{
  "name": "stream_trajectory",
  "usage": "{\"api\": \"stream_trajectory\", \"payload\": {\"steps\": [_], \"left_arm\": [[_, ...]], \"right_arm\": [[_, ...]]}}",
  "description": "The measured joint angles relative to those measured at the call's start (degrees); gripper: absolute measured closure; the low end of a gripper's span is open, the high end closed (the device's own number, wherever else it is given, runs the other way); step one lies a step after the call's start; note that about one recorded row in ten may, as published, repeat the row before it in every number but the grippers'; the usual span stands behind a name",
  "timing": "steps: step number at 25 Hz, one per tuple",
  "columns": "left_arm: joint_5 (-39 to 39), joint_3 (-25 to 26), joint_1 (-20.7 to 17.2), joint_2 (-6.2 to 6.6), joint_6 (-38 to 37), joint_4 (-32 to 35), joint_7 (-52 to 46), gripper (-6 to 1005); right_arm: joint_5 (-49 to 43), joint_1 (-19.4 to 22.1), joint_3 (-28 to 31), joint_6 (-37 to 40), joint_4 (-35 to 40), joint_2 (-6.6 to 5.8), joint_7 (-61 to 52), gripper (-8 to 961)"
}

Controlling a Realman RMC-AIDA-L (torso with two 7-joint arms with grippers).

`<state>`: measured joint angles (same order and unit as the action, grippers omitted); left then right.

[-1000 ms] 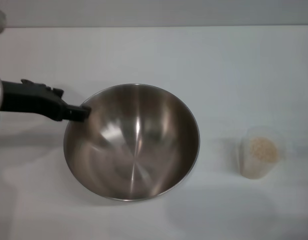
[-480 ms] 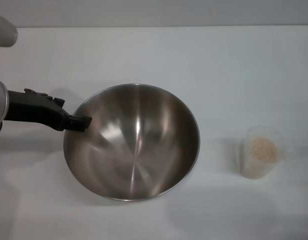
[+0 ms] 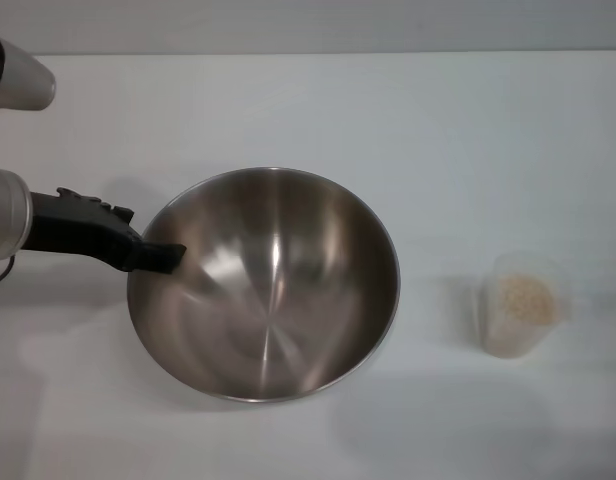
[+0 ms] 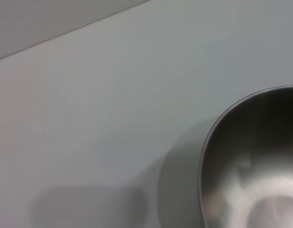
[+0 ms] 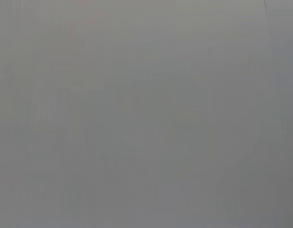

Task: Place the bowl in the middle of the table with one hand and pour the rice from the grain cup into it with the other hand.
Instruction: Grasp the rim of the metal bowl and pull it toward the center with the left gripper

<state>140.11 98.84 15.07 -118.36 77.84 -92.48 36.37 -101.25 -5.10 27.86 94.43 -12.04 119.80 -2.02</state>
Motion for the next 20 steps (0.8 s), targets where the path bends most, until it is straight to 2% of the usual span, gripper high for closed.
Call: {"api": "stream_trajectory", "payload": {"steps": [12, 20], "left_arm": [[0.0, -1.8, 0.2, -0.03, -1.8, 2.9, 1.5, 172], [-0.2, -2.4, 0.4, 0.03, -2.1, 3.1, 1.6, 283]], "right_arm": [[0.0, -0.1, 0.0, -0.1, 0.0, 0.0, 0.0, 124], [0.0, -0.1, 0.0, -0.1, -0.1, 0.0, 0.0, 123]]}}
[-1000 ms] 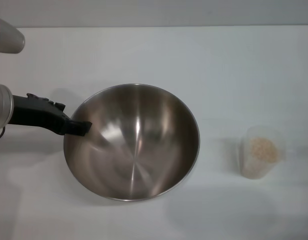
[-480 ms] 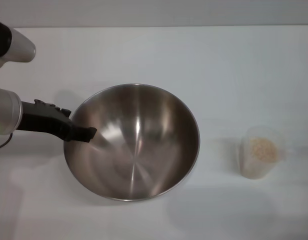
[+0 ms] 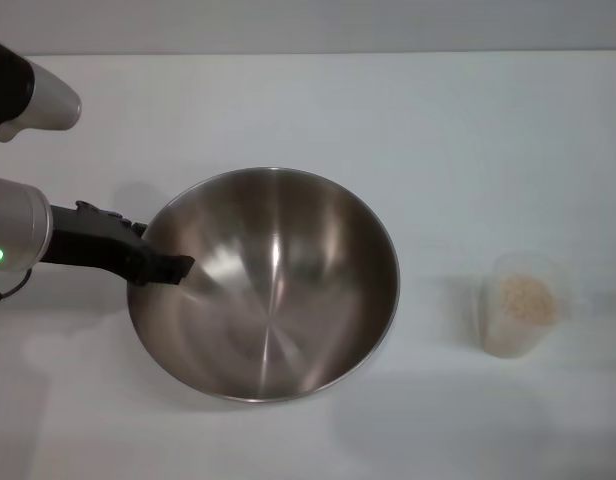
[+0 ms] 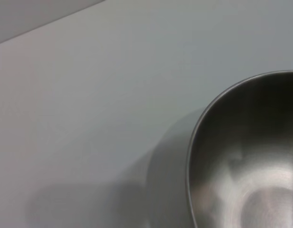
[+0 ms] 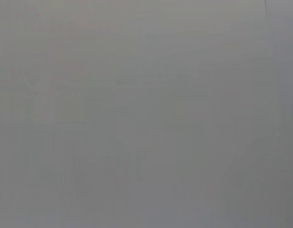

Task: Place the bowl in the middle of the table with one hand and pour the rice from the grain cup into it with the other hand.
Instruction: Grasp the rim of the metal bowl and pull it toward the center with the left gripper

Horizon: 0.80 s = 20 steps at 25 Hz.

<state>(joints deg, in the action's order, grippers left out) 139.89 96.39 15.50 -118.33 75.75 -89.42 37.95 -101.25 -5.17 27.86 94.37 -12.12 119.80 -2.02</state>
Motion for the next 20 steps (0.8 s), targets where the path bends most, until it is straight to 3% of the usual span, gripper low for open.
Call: {"api": "stream_trajectory", "payload": {"steps": [3, 20], "left_arm": [[-0.1, 0.0, 0.4, 0.06, 0.3, 0.3, 0.3, 324], [-0.5, 0.2, 1.5, 0.04, 1.3, 0.4, 0.7, 845]], "right_arm": [[0.0, 0.1, 0.0, 0.0, 0.0, 0.0, 0.0, 123], [0.0, 0.0, 0.0, 0.0, 0.1, -0.08, 0.0, 122]]}}
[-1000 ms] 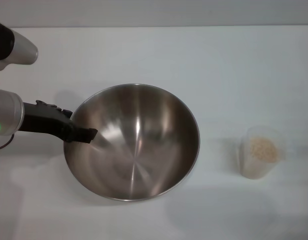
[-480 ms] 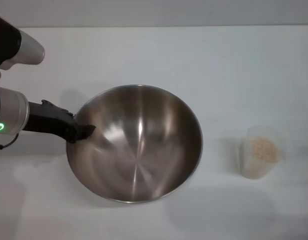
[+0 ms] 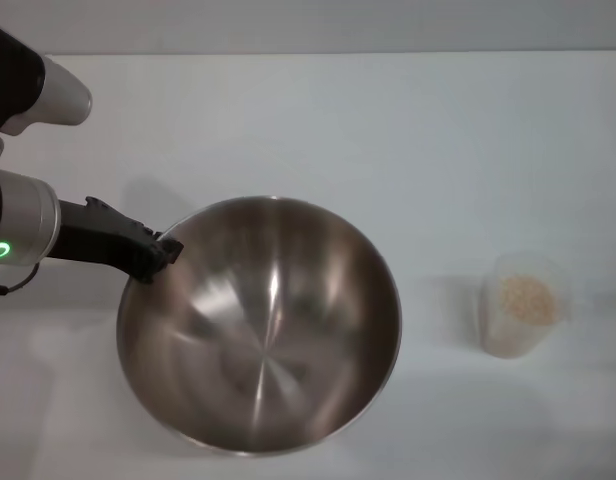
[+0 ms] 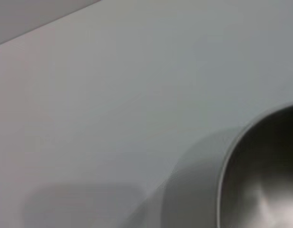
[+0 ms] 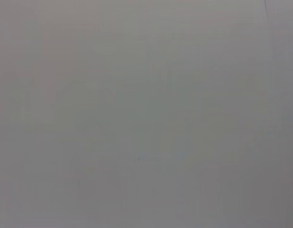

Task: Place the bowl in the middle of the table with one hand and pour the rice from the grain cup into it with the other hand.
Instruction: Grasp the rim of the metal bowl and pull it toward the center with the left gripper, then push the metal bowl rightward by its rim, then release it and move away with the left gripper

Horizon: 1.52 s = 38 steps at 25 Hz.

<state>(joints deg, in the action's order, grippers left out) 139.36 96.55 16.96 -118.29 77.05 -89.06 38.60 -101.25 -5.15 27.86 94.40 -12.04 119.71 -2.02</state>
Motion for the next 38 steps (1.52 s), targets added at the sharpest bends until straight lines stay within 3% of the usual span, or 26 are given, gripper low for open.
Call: {"api": "stream_trajectory", "payload": {"steps": [2, 8, 12, 13, 26, 38], "left_arm": [[-0.3, 0.3, 0.6, 0.0, 0.6, 0.2, -0.2, 899], [-4.8, 4.2, 3.7, 0.11, 4.4, 2.7, -0.4, 939], [-5.0, 4.9, 4.8, 0.11, 5.3, 3.4, -0.4, 954], [-5.8, 6.4, 7.0, 0.09, 6.8, 5.3, -0.4, 958], [-8.8, 13.1, 14.9, 0.27, 9.8, 14.9, 2.6, 948], [-7.0, 15.7, 24.3, 0.43, 0.6, 25.4, 3.1, 939]], "right_arm": [[0.0, 0.0, 0.0, 0.0, 0.0, 0.0, 0.0, 122], [-0.1, -0.1, 0.0, 0.0, 0.0, -0.01, 0.0, 123], [-0.3, 0.0, 0.0, 0.0, 0.0, -0.01, 0.0, 123], [-0.3, 0.0, 0.0, 0.0, 0.0, -0.01, 0.0, 123], [-0.4, -0.1, 0.0, 0.0, -0.2, 0.08, 0.0, 122], [-0.4, -0.9, 0.0, 0.0, -0.1, 0.04, 0.0, 122]]}}
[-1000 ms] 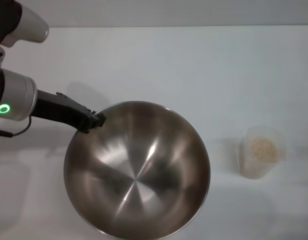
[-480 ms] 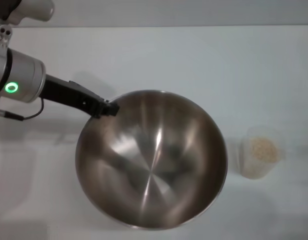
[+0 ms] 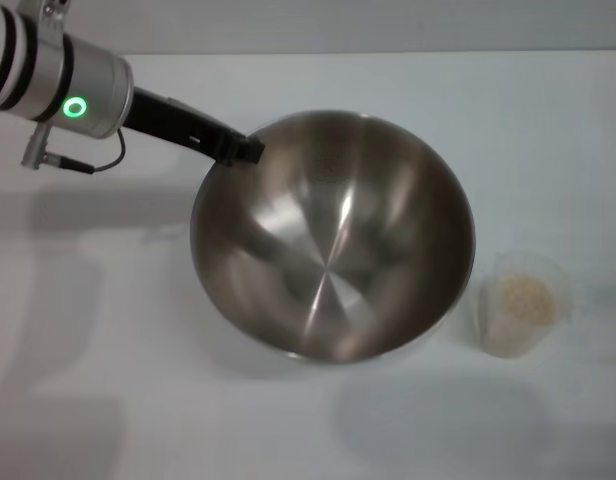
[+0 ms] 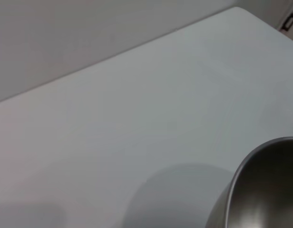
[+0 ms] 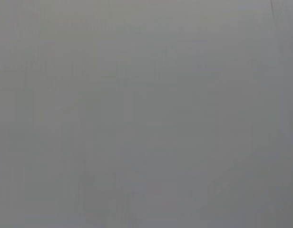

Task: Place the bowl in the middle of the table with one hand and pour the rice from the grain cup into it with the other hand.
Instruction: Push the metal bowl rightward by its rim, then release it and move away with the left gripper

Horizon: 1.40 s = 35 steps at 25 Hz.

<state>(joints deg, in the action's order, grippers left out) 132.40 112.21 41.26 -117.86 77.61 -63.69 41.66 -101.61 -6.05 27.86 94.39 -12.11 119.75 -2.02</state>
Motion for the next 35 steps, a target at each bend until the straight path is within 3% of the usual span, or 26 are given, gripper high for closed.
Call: {"api": "stream_trajectory", "payload": {"steps": [6, 14, 35], "left_arm": [[1.9, 2.5, 3.9, 0.6, -4.8, 6.6, 0.9, 935], [3.0, 3.5, 5.9, 1.23, -9.3, 12.1, 1.4, 929], [3.2, 2.9, 3.8, 1.03, -11.3, 13.6, 1.4, 913]], "right_arm": [[0.2, 0.0, 0.0, 0.0, 0.1, -0.1, 0.0, 123], [0.4, 0.0, 0.0, 0.0, 0.5, -0.14, 0.0, 123], [0.2, -0.5, 0.0, -0.4, 1.2, -0.13, 0.0, 123]]}}
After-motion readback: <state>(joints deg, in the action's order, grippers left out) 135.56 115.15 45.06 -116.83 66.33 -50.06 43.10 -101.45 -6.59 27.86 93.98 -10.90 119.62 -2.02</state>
